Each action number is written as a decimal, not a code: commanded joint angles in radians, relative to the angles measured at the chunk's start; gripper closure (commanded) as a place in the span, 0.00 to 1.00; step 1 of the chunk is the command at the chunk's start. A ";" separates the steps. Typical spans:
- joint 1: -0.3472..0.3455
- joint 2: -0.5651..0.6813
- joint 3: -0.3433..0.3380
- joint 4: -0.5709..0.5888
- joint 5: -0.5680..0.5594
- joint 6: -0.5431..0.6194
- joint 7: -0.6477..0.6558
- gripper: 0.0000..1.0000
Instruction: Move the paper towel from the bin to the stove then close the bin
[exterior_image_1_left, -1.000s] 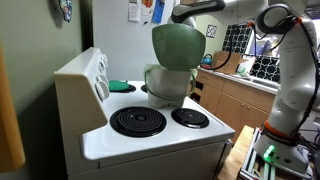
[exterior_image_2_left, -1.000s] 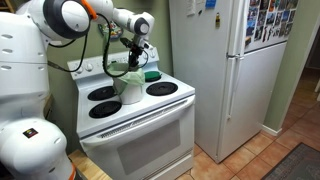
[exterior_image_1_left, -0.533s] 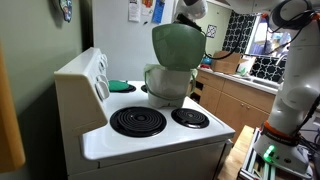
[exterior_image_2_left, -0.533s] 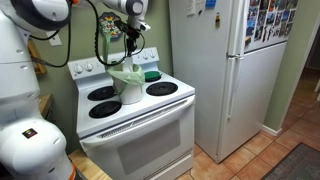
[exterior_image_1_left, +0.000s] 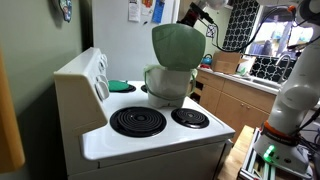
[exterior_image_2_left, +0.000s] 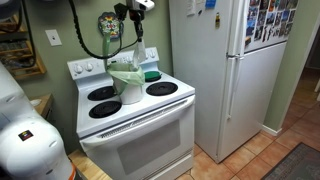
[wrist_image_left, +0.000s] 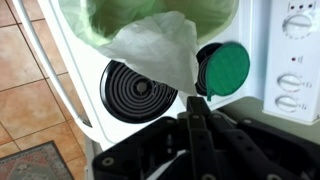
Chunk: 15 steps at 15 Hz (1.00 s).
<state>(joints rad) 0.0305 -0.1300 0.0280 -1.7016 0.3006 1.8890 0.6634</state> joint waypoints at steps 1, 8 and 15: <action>-0.043 -0.059 0.007 -0.125 -0.111 0.174 0.091 1.00; -0.062 -0.009 0.004 -0.146 -0.257 0.337 0.217 0.99; -0.055 0.055 -0.019 -0.108 -0.162 0.376 0.149 1.00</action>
<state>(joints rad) -0.0305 -0.1274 0.0279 -1.8360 0.0494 2.2309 0.8794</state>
